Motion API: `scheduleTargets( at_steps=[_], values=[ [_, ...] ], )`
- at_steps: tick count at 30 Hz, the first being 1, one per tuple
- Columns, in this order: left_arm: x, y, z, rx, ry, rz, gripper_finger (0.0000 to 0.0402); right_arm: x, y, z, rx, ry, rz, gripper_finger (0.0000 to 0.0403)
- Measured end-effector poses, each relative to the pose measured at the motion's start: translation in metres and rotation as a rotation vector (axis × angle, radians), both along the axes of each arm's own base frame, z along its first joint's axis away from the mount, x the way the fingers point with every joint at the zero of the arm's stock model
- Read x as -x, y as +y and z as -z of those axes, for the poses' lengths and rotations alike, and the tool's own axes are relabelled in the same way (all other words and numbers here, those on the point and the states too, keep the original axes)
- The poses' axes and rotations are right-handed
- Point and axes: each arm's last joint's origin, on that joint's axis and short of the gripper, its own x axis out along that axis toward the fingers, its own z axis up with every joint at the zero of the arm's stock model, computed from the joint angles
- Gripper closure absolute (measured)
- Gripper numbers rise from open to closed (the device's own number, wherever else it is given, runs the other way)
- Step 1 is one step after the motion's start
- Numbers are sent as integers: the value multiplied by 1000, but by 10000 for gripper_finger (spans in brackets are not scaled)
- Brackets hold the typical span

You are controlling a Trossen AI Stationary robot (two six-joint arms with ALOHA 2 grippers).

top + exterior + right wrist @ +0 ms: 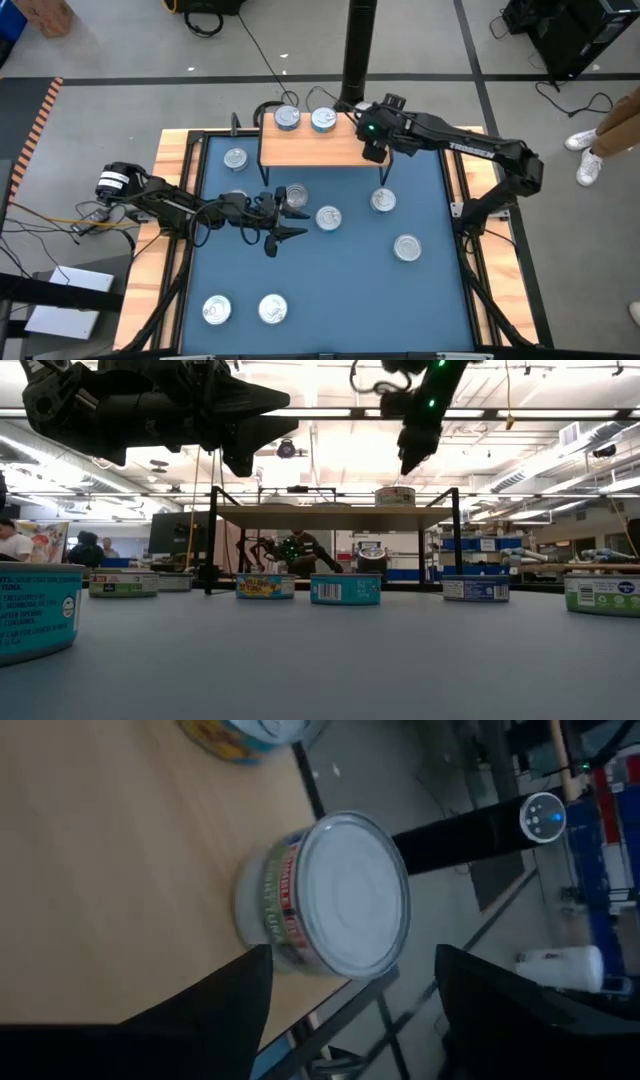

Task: Stack canned seafood by type on shelf
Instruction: Stack the light blue tuna can on top of the light blue tuna can on the shelf

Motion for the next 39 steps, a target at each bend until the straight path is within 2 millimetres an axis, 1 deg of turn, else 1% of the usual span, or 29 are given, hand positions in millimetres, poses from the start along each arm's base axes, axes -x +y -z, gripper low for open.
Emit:
scheduleTargets(
  at_steps=[2,4,6,8,10,13,14,15,19,20,24,29,32,35,39],
  values=[
    [0,0,0,-1,0,0,218,5,10,-7,-37,-39,-23,130],
    [0,0,0,-4,2,0,221,9,21,-14,-85,-105,-44,150],
    [0,0,1,-23,7,-2,230,13,31,-20,-134,-171,-55,184],
    [0,0,3,-47,25,-3,245,16,42,-22,-175,-231,-70,227],
    [0,0,5,-58,49,-2,265,18,53,-20,-210,-265,-89,279],
    [0,0,6,-64,53,-3,304,19,67,-9,-233,-287,-126,362],
    [0,0,6,-69,53,-3,318,20,72,-5,-239,-297,-144,381],
    [0,0,6,-79,52,-3,333,19,76,-1,-246,-325,-161,390],
    [0,0,6,-87,51,0,387,16,93,17,-280,-444,-241,390],
    [0,0,6,-87,50,11,394,15,98,22,-298,-472,-271,395],
    [0,-2,6,-88,53,52,395,11,117,40,-359,-578,-360,398],
    [1,-4,7,-86,65,135,398,9,143,62,-402,-634,-433,400],
    [2,-7,9,-87,117,172,399,11,159,73,-443,-667,-466,400],
    [2,-12,10,-97,208,202,400,15,174,83,-478,-688,-489,401],
    [-1,-25,8,-120,320,294,400,20,190,93,-486,-724,-501,402]
  ],
)
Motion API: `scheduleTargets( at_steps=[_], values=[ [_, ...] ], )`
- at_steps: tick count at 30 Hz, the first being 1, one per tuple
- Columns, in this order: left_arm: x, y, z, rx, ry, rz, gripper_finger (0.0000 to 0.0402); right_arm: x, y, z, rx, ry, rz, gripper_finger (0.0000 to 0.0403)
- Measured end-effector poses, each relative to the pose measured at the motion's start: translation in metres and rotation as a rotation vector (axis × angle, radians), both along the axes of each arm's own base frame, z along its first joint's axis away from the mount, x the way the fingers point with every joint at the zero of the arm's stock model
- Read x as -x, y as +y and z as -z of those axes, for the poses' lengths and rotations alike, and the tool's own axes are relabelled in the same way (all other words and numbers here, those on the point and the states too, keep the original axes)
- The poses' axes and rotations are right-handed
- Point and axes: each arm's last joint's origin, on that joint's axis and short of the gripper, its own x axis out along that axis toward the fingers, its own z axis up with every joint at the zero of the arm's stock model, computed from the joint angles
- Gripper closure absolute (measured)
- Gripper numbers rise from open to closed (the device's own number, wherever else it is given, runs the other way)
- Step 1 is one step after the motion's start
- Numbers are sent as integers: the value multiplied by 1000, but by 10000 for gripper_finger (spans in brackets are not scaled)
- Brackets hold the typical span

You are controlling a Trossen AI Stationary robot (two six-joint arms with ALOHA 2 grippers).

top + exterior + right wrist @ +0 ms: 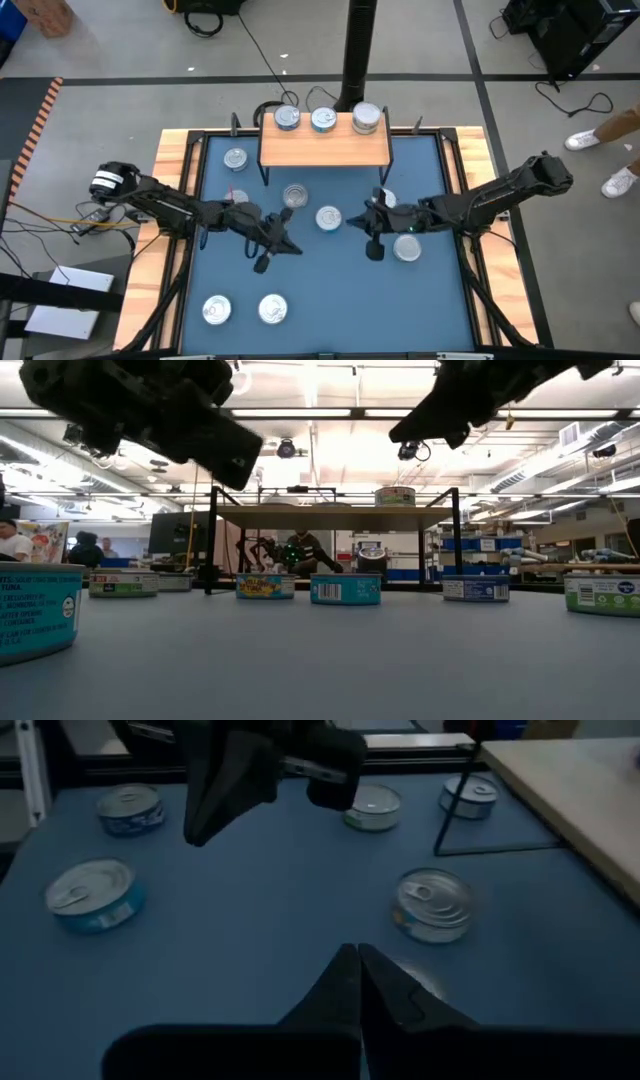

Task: Stack canned seafood by type on shelf
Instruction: Stack the light blue tuna can on top of the light blue tuna can on the shelf

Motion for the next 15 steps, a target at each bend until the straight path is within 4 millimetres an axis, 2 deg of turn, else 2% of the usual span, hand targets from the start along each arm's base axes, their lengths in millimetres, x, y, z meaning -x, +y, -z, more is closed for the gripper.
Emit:
scheduleTargets(
  at_steps=[5,9,15],
  values=[
    [-1,-24,-3,-57,187,105,401,6,15,6,-14,-6,4,402],
    [2,-45,-9,-88,245,169,401,10,26,8,-13,-9,-1,402],
    [14,-71,-10,-115,386,207,401,15,39,7,-2,-24,-5,402]
  ],
)
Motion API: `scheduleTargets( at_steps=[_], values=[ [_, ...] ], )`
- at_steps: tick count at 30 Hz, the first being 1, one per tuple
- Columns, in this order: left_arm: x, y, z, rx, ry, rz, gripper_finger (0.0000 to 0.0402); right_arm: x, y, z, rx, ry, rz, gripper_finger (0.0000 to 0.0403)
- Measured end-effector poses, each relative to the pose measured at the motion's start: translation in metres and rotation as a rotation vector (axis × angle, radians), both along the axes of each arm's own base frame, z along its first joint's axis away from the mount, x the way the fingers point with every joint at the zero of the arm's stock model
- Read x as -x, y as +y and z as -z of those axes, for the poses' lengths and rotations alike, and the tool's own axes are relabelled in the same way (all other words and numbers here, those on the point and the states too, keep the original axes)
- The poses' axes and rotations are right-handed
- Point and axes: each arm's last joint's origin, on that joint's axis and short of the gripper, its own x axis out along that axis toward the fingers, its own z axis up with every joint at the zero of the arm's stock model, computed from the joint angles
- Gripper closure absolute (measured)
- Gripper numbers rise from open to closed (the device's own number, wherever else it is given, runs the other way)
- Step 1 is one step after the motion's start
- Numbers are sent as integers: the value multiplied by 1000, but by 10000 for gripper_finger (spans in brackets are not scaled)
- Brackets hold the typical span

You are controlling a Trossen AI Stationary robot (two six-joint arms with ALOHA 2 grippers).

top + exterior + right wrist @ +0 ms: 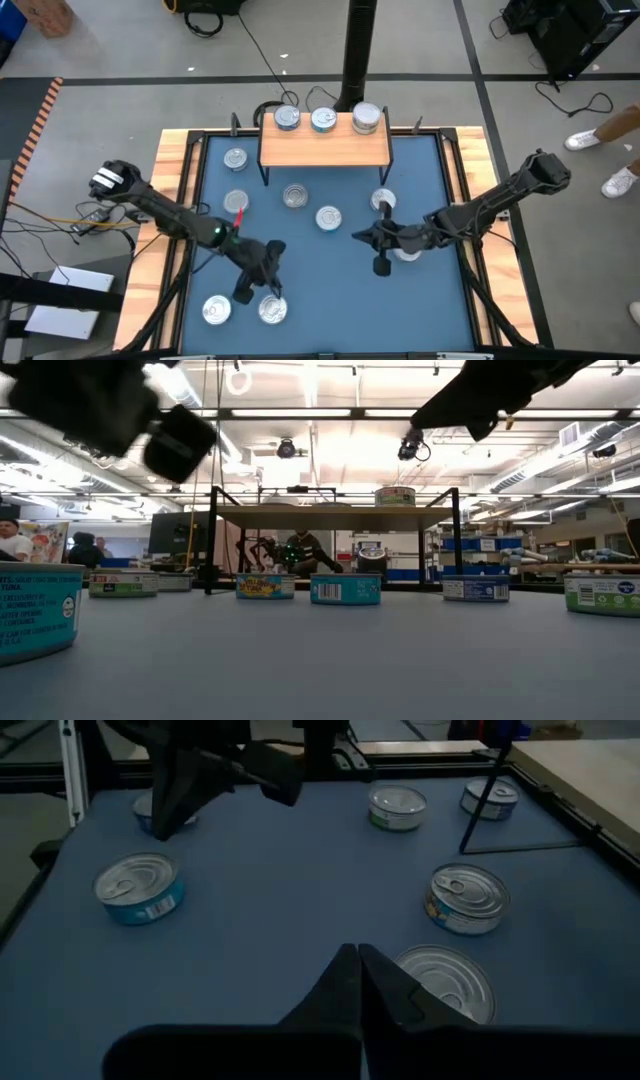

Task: Stack canned seafood by type on shelf
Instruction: Stack the light blue tuna can on top of the light blue tuna can on the shelf

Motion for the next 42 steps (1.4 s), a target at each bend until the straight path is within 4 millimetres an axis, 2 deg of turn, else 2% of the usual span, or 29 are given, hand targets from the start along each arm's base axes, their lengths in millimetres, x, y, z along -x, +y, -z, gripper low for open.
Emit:
scheduleTargets(
  at_steps=[10,20,27,32,42],
  values=[
    [20,-32,16,-27,151,-7,402,4,9,0,13,-8,8,402],
    [7,-41,38,-63,197,-9,401,4,8,0,1,-10,16,402],
    [-4,-48,42,-128,216,21,401,4,8,0,1,-10,16,402],
    [-9,-46,41,-182,179,10,401,4,8,0,0,-10,16,402],
    [-22,-25,40,-263,138,-26,401,4,8,0,1,-8,16,402]
  ],
)
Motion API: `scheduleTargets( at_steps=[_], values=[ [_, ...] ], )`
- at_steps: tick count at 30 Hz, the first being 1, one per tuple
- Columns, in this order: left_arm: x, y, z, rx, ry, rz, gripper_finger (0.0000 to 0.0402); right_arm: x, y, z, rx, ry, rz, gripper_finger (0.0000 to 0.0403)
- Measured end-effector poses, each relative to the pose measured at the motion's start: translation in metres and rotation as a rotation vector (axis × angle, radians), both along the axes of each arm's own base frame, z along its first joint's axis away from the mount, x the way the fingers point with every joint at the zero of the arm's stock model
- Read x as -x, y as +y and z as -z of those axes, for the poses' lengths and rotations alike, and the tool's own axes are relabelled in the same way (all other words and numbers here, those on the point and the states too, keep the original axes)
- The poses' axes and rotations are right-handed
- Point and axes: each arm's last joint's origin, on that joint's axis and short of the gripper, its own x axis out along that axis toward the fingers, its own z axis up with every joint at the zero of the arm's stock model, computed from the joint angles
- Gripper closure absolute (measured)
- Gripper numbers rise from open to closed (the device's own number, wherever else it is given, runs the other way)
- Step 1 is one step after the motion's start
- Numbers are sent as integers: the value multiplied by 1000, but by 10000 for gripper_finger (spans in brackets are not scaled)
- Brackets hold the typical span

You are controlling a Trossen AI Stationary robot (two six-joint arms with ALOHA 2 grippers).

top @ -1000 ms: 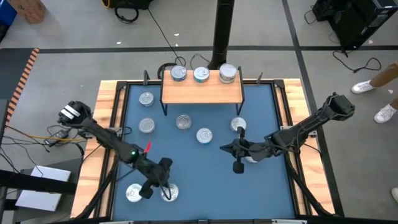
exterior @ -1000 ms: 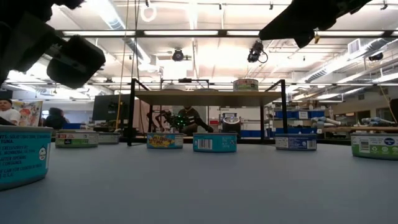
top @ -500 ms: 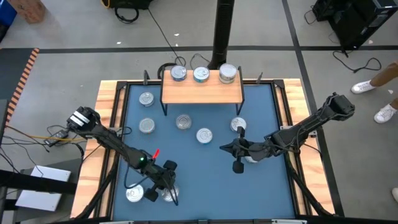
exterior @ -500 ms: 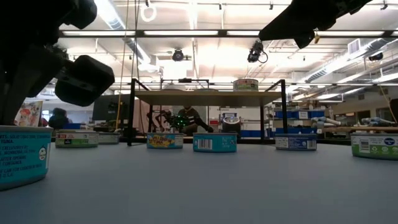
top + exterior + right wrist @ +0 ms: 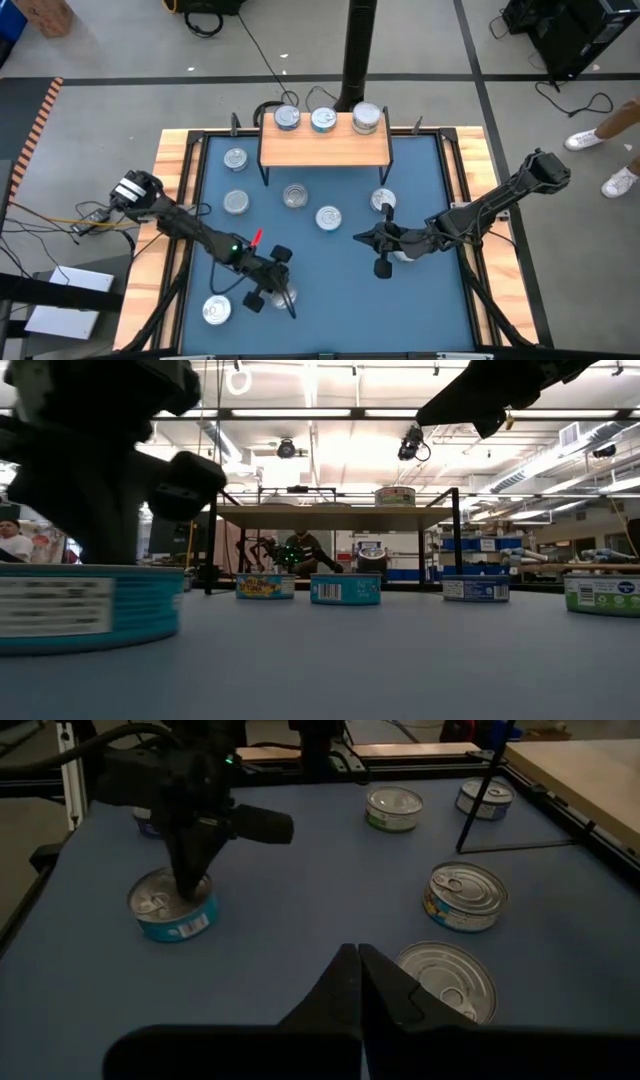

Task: Stack canned seafood by type on shelf
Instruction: Stack the light blue tuna can on top of the light blue tuna can on the shelf

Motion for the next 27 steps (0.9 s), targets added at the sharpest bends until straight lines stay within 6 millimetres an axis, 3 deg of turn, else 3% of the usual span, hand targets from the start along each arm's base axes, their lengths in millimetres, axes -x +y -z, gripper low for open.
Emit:
scheduleTargets(
  at_steps=[12,27],
  values=[
    [-14,29,0,-61,-39,-34,401,0,0,0,-4,2,2,402],
    [-28,49,-5,-75,-122,-74,401,1,-1,3,-12,26,9,402]
  ],
)
